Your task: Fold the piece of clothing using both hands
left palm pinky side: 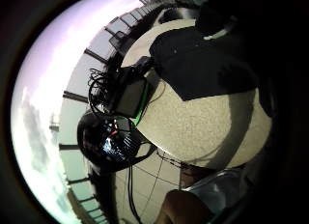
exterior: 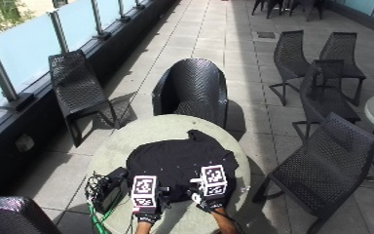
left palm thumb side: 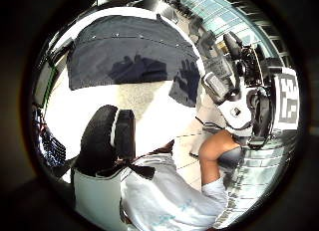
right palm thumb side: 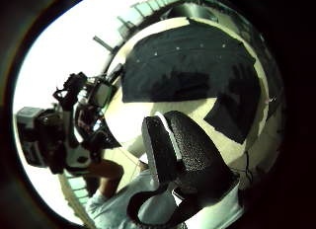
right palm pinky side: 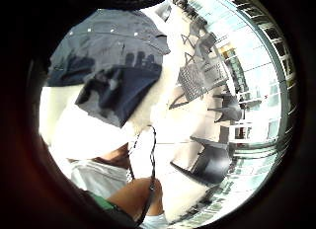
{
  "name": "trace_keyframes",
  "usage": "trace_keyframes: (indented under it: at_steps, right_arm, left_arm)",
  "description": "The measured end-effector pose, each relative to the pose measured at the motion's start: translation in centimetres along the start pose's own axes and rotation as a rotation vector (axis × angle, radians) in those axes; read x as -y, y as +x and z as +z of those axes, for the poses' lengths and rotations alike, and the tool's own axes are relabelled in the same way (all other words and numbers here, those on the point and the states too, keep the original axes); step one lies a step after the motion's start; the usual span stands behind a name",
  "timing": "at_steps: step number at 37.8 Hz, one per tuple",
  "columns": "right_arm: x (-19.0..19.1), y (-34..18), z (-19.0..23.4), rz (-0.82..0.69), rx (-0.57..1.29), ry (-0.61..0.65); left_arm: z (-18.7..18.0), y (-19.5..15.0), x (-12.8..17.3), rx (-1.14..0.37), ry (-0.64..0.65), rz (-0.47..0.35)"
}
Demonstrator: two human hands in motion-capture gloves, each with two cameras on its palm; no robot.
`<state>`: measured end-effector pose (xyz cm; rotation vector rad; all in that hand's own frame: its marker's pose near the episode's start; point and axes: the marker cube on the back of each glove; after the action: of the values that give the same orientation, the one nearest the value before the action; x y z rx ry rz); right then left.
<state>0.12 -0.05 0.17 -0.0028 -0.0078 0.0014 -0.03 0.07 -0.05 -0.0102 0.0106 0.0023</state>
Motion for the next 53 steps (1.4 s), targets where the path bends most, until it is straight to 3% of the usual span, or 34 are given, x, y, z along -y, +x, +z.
trace_keyframes:
  at_steps: [13,19,26,30,35,39,44,49,51,53]
  right_arm:
    - [0.6,1.7,0.7,0.009,0.033,0.05]
    - [-1.1,1.6,-0.8,-0.004,0.018,0.0]
    - [-0.7,2.3,1.3,-0.018,0.019,-0.012]
    - [-0.2,3.1,4.4,0.004,0.002,-0.062]
    - [1.3,4.1,9.3,0.019,-0.019,-0.131]
    - [2.7,5.2,13.0,0.023,0.002,-0.19]
    - [2.9,6.0,14.3,0.022,0.048,-0.265]
    - [-1.6,4.6,7.5,0.066,0.132,-0.393]
    - [-1.4,4.8,7.4,0.078,0.144,-0.325]
    - [0.8,5.8,10.0,0.072,0.13,-0.169]
  left_arm:
    - [1.3,0.4,0.4,-0.019,-0.041,0.032]
    - [0.9,0.9,0.2,-0.025,-0.041,0.044]
    - [1.6,0.2,0.3,0.0,-0.022,0.025]
    - [4.9,-0.9,1.7,0.018,-0.025,-0.011]
    - [9.9,-2.2,3.6,0.047,-0.128,-0.043]
    - [13.3,-2.9,4.9,0.053,-0.209,-0.031]
    - [17.9,-4.2,7.3,0.003,-0.268,0.01]
    - [16.7,-4.2,7.4,-0.006,-0.152,0.006]
    - [15.8,-4.2,7.4,0.022,-0.073,-0.005]
    - [15.0,-4.3,7.4,0.077,0.005,-0.008]
